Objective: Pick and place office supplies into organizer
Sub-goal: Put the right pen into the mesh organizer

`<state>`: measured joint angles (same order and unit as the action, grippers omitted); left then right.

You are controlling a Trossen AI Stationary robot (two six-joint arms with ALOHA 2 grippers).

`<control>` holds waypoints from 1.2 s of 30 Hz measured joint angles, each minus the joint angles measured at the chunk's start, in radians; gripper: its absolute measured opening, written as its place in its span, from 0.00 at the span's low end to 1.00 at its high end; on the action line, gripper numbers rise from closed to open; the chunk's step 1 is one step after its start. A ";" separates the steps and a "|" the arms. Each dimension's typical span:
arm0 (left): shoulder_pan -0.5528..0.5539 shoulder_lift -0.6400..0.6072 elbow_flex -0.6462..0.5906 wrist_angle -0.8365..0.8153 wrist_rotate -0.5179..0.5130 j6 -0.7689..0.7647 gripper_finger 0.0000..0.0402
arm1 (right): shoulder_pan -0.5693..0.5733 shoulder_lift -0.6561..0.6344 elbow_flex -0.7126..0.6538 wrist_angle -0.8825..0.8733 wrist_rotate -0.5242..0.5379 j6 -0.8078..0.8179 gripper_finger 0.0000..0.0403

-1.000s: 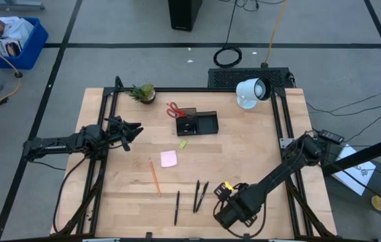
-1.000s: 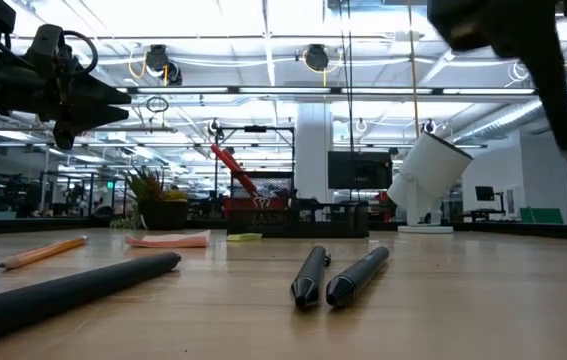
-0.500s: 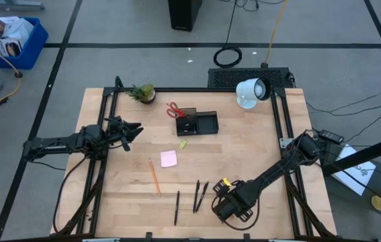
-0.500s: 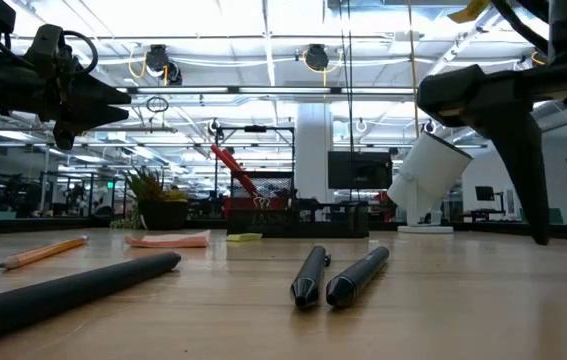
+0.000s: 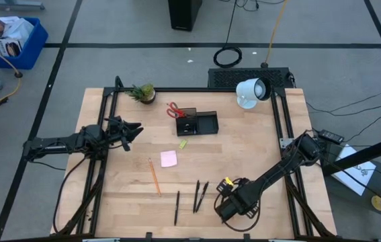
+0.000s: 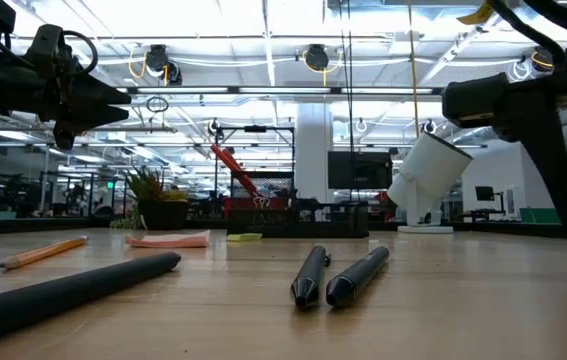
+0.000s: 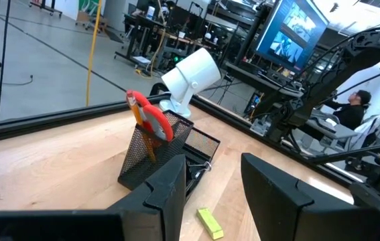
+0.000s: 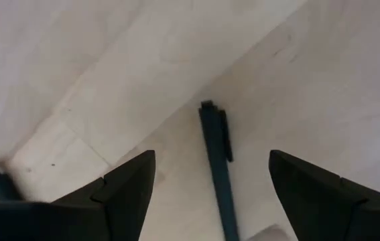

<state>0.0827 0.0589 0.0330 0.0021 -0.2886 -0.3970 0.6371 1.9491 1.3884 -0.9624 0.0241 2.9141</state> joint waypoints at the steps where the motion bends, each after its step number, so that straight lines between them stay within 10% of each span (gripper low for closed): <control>1: 0.000 0.000 0.000 0.000 0.000 0.000 0.37 | -0.001 0.000 -0.002 -0.010 0.000 -0.012 0.70; 18: 0.000 0.000 0.000 0.000 0.000 0.000 0.37 | -0.015 -0.006 -0.123 0.140 0.015 -0.031 0.69; 36: 0.000 0.000 0.000 0.000 0.000 0.000 0.37 | -0.051 -0.002 -0.125 0.140 -0.015 -0.054 0.43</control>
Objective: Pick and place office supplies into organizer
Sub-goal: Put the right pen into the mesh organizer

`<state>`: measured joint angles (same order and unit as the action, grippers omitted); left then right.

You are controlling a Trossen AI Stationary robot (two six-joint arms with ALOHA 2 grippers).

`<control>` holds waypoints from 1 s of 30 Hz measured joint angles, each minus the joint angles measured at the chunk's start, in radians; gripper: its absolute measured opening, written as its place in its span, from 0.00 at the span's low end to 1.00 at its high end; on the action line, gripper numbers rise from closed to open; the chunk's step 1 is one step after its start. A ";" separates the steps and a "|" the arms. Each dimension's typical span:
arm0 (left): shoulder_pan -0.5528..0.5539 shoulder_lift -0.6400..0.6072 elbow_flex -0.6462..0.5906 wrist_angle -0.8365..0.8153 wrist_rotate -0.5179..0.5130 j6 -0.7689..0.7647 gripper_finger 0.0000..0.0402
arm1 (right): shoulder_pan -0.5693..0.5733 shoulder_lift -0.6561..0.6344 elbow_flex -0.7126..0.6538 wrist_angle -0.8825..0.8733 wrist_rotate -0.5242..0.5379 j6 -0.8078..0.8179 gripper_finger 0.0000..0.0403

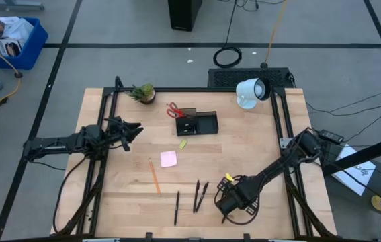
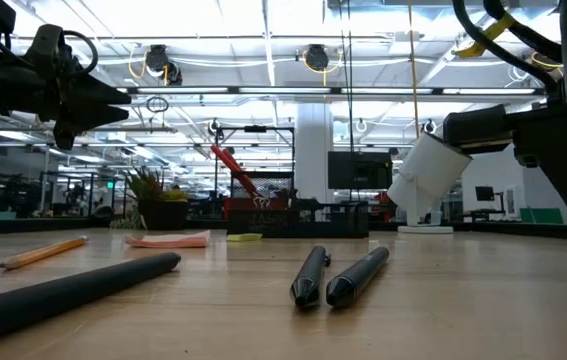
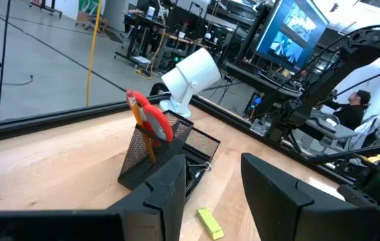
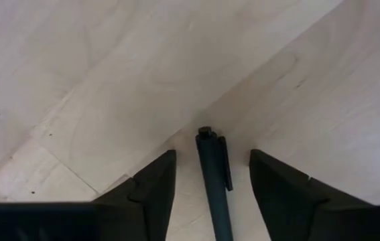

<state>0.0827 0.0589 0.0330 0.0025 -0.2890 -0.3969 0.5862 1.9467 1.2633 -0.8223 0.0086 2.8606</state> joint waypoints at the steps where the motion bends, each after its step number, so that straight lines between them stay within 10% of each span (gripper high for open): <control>1: 0.000 0.000 0.000 0.000 0.000 0.000 0.37 | -0.004 0.000 0.000 0.000 0.000 -0.001 0.43; 30: 0.000 0.000 0.000 0.000 0.000 0.000 0.37 | -0.016 0.001 -0.001 -0.002 0.042 -0.072 0.12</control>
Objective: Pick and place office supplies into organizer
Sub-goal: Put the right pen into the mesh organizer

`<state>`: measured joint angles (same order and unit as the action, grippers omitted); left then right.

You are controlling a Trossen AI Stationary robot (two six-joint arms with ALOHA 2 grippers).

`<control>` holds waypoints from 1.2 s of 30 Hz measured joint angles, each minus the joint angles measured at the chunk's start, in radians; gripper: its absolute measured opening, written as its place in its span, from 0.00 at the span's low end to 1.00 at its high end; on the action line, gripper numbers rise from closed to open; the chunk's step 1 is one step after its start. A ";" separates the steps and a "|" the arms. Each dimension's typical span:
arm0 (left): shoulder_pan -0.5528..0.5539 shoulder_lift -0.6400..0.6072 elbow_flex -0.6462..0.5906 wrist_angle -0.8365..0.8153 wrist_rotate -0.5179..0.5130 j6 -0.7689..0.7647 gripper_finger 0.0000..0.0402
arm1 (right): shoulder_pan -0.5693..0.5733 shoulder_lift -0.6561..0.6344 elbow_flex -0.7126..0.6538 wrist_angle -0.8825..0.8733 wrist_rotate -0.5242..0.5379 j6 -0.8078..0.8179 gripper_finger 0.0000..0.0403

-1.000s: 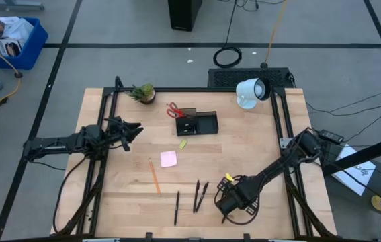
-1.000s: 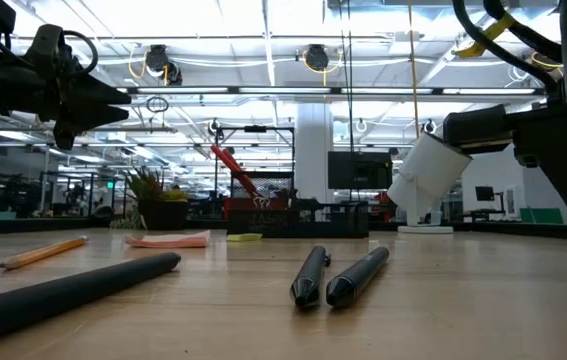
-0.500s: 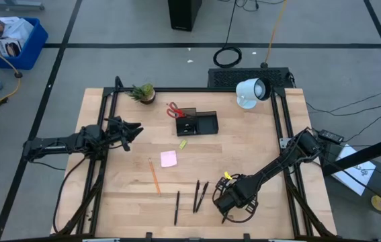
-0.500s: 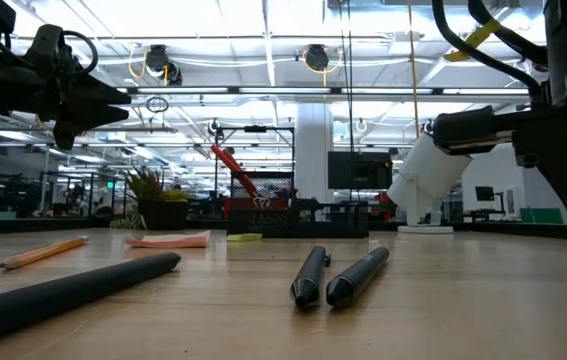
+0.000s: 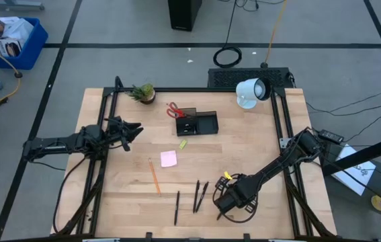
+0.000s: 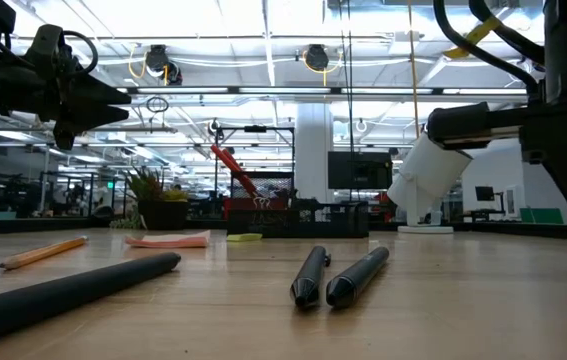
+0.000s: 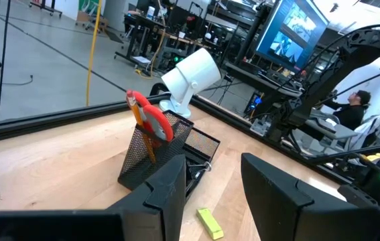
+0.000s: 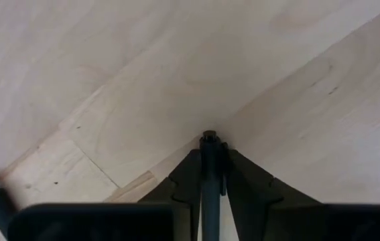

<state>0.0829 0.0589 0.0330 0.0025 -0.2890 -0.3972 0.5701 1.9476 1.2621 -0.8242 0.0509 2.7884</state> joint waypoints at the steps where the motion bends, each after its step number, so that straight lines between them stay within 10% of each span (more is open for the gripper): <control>1: 0.000 0.000 0.000 0.000 0.000 0.000 0.37 | -0.001 0.000 0.000 0.001 0.003 0.000 0.12; 36: 0.000 0.000 0.000 0.000 0.000 0.000 0.37 | -0.121 -0.105 -0.001 -0.070 0.430 -0.434 0.12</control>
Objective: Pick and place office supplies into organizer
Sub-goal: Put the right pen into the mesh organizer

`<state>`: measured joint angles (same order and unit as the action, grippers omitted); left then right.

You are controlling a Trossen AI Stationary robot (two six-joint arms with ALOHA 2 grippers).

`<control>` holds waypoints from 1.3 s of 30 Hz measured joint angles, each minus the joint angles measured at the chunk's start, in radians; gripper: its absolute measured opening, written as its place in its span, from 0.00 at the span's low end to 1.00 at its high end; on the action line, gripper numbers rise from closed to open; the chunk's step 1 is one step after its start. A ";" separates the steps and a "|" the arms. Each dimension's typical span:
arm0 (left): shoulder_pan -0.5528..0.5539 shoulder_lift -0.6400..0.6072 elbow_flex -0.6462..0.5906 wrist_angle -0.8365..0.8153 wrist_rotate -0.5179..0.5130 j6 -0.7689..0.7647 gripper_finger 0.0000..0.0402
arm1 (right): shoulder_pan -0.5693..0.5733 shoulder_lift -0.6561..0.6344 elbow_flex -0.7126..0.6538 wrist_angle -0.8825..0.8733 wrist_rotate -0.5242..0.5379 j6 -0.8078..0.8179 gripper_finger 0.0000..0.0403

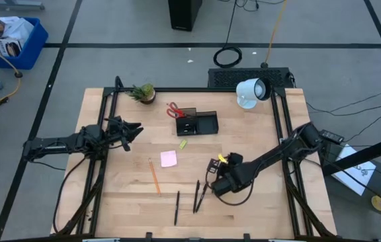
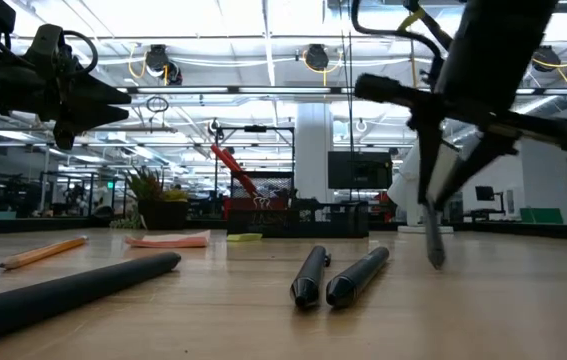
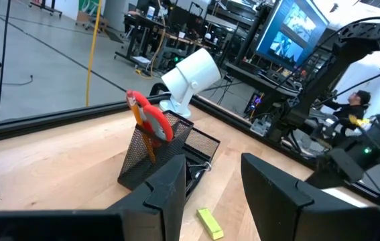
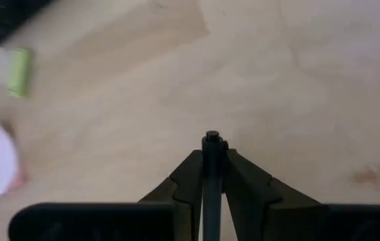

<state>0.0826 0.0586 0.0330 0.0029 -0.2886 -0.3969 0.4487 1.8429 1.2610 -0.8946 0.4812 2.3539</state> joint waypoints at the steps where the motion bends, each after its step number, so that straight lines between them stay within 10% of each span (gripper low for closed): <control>1: 0.000 0.000 0.000 0.000 0.000 0.000 0.37 | -0.005 -0.009 0.000 0.001 0.013 -0.020 0.12; 17: 0.000 0.000 0.000 0.000 0.000 0.000 0.37 | -0.079 -0.107 0.002 0.084 0.295 -0.387 0.12; 39: 0.000 0.000 0.000 0.000 0.000 0.000 0.37 | -0.264 -0.121 0.002 0.642 0.545 -1.313 0.12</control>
<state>0.0829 0.0586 0.0330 0.0032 -0.2889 -0.3969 0.1843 1.7218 1.2625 -0.2531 1.0258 1.0414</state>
